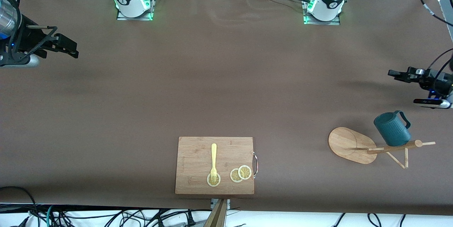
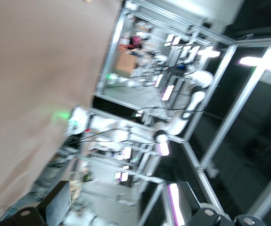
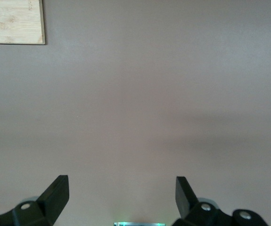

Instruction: Pass cup and hang on rack

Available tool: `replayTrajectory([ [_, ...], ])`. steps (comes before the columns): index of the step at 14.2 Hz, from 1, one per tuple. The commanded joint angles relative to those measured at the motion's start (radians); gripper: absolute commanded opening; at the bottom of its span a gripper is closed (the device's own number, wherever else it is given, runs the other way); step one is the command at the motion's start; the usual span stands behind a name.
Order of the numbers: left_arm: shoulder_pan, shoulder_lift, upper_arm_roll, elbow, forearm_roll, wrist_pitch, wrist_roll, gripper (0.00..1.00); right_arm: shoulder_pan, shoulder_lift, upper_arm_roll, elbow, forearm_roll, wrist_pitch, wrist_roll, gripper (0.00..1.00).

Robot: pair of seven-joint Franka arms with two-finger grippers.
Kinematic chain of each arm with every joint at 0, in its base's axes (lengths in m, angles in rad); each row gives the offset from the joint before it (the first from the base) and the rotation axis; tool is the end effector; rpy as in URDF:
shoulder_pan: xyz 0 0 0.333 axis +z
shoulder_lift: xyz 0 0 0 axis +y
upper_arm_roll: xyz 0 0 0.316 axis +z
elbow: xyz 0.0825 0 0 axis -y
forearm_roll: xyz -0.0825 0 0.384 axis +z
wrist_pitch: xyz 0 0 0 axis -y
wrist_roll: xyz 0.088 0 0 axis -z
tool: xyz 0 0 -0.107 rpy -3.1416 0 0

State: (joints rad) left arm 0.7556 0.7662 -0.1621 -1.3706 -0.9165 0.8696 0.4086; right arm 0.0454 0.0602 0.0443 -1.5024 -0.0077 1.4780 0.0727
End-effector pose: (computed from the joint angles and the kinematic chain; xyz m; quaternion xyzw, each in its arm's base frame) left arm 0.5494 0.2671 0.3135 0.7010 0.0196 -0.2150 0.6797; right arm 0.5612 0.0488 0.6151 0.9991 0.0083 -0.0419 0.0059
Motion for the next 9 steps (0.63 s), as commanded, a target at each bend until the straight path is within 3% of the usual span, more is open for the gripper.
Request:
replayTrajectory([
  [1, -0.031, -0.099, -0.007, 0.031, 0.117, 0.009, -0.017, 1.00, -0.007, -0.006, 0.005, 0.005, -0.002, -0.012, 0.001, 1.00],
  [4, -0.099, -0.221, -0.007, 0.041, 0.227, 0.067, -0.017, 1.00, -0.007, -0.005, 0.005, 0.005, -0.002, -0.012, 0.001, 1.00],
  [9, -0.344, -0.409, 0.007, 0.036, 0.497, 0.296, -0.017, 1.00, -0.007, -0.003, 0.005, 0.005, -0.002, -0.010, 0.001, 1.00],
])
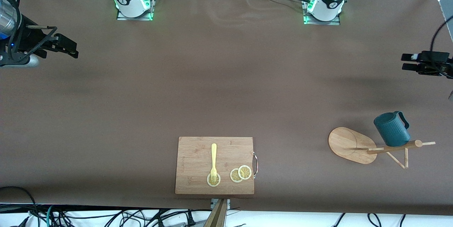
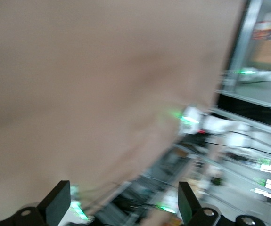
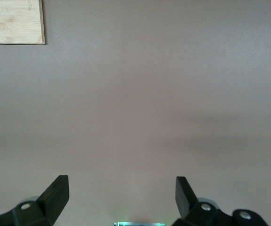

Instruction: Pass cup and hang on rack

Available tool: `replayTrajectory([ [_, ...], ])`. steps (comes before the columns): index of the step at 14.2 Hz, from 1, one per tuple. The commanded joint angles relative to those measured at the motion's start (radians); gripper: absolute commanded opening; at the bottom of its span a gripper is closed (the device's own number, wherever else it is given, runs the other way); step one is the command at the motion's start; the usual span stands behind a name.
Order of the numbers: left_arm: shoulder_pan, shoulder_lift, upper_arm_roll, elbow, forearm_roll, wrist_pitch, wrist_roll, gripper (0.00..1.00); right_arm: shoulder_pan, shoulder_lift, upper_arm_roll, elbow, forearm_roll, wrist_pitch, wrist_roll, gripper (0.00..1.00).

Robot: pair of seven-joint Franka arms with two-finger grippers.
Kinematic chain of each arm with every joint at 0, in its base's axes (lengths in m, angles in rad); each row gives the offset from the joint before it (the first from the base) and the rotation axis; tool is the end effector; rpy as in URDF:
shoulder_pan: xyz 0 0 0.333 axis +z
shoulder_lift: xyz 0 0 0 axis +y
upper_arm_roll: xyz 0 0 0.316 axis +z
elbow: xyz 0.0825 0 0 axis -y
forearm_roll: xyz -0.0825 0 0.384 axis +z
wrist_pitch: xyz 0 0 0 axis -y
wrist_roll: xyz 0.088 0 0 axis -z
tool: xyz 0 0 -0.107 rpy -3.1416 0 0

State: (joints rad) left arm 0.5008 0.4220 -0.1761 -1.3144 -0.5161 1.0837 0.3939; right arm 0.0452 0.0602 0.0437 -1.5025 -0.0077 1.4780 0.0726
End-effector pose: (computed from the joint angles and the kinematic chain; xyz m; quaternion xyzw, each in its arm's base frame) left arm 0.5880 0.1488 0.4925 0.9054 -0.0771 -0.1832 0.3752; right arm 0.5612 0.0483 0.6150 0.9991 0.0080 -0.0420 0.0059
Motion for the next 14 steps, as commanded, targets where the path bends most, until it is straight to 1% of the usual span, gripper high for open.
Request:
replayTrajectory([
  [1, -0.134, -0.080, 0.023, -0.022, 0.149, 0.128, -0.003, 1.00, -0.007, -0.003, 0.005, 0.005, -0.002, -0.010, 0.001, 1.00],
  [4, -0.246, -0.114, 0.023, -0.025, 0.327, 0.272, -0.003, 1.00, -0.007, -0.003, 0.005, 0.007, -0.002, -0.010, 0.001, 1.00],
  [6, -0.310, -0.130, 0.021, -0.028, 0.436, 0.344, -0.015, 1.00, -0.007, -0.003, 0.005, 0.007, -0.002, -0.008, 0.001, 1.00],
  [7, -0.332, -0.135, 0.021, -0.028, 0.450, 0.361, -0.065, 1.00, -0.007, -0.003, 0.005, 0.007, -0.002, -0.008, 0.001, 1.00],
  [10, -0.378, -0.179, 0.018, -0.036, 0.450, 0.364, -0.327, 1.00, -0.007, -0.003, 0.005, 0.007, -0.002, -0.008, 0.001, 1.00],
  [13, -0.386, -0.250, 0.024, -0.083, 0.453, 0.364, -0.354, 1.00, -0.007, -0.003, 0.005, 0.007, -0.002, -0.008, 0.001, 1.00],
  [14, -0.386, -0.256, 0.042, -0.085, 0.453, 0.363, -0.352, 1.00, -0.007, -0.003, 0.005, 0.007, -0.002, -0.010, 0.001, 1.00],
])
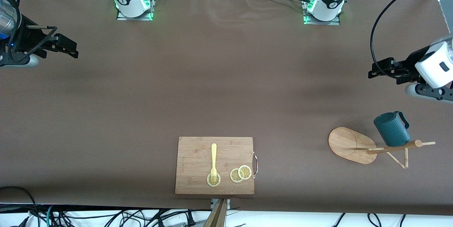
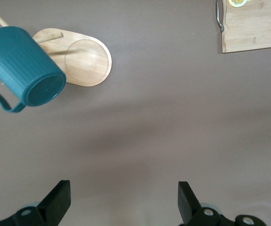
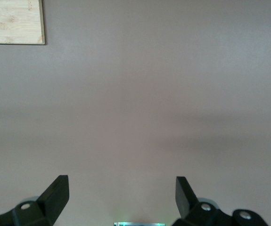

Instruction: Pass cup and hang on rack

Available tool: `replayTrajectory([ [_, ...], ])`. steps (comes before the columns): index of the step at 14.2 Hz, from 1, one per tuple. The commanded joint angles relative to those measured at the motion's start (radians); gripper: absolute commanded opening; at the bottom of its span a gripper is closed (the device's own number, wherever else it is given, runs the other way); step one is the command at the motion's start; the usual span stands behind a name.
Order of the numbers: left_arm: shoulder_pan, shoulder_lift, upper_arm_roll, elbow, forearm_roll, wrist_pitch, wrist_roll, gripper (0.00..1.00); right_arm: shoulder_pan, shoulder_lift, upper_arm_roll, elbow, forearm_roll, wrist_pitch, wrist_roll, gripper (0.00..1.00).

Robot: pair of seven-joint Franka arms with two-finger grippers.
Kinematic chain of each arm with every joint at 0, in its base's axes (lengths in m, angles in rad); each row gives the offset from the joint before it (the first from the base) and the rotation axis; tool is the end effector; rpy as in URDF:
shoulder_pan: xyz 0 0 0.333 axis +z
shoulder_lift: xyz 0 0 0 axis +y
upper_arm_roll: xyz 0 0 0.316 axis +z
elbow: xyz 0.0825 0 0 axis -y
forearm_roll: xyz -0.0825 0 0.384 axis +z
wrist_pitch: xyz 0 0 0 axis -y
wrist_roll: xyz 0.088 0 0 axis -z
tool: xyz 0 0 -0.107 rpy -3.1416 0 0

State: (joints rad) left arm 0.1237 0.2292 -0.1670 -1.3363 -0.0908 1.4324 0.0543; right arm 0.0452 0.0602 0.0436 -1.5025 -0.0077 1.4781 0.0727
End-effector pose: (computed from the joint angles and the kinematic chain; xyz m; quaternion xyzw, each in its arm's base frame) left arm 0.6074 -0.0247 0.5914 0.9945 -0.0510 -0.0643 0.0646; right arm 0.5612 0.0483 0.6150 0.9991 0.0079 -0.0419 0.0059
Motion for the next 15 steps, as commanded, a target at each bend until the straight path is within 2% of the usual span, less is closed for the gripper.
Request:
replayTrajectory([
  [1, -0.013, -0.068, 0.058, -0.061, 0.025, 0.014, -0.007, 1.00, -0.007, -0.003, 0.005, 0.007, -0.002, -0.009, 0.001, 1.00],
  [9, -0.029, -0.082, 0.061, -0.089, 0.032, -0.015, -0.030, 1.00, -0.007, -0.003, 0.005, 0.007, -0.002, -0.010, 0.001, 1.00],
  [12, -0.029, -0.082, 0.034, -0.083, 0.103, -0.015, -0.024, 1.00, -0.007, -0.003, 0.005, 0.007, -0.002, -0.009, 0.001, 1.00],
  [15, -0.027, -0.082, 0.026, -0.086, 0.105, -0.015, -0.024, 1.00, -0.007, -0.003, 0.005, 0.008, 0.000, -0.005, 0.001, 1.00],
])
